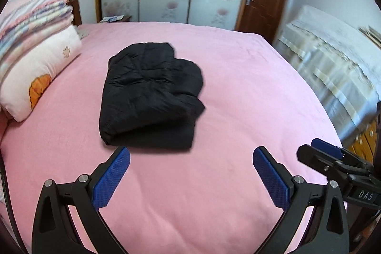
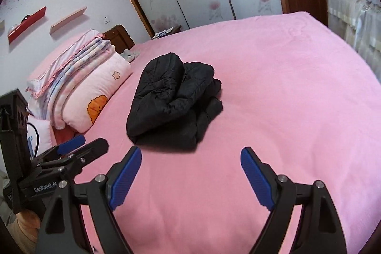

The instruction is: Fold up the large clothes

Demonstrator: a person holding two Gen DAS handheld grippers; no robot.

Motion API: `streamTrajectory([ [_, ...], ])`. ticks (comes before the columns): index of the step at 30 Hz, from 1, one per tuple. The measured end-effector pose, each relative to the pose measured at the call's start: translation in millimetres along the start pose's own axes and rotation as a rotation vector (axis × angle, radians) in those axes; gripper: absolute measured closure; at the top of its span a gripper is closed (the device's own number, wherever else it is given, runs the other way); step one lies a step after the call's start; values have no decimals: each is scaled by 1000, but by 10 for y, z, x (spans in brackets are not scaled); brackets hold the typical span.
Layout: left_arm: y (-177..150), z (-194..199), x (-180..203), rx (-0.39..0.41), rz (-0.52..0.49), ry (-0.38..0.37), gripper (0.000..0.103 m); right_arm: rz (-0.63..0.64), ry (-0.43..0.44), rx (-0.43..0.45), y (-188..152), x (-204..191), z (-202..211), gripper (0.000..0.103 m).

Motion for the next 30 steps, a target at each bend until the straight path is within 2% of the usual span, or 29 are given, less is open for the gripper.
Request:
streamTrajectory([
  [7,-404,445,688,4,-51,6,1,9,-58,19,-429,216,749,17],
  [13,-769,684,1030,7,-26,1,1,42,-136,52,-757,407,1207,17],
  [17,-972,832,1252,16,-28,23,1,41,-201,96,-932,562,1508,17],
  [20,-1108,934,1422,21,-22,16,1,25,-197,115,-1033,632,1674,17],
  [23,-1213,1028,1538,33,-21,27,1,20,-229,148,-1130,718,1831,17],
  [30,-1437,1144,1668,38,9,19,1,15,-245,178,-1310,877,2050,17],
])
Point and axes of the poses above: each gripper's, at about its wrist camera, not at the fingertips, and z roughly against the way its jaws point, x to its right, y to its top, the point moved 6 cm from there along -z, roughly the way its jaws point, and after that the axes turned 12 degrees about -y, right-handed, at the moved point
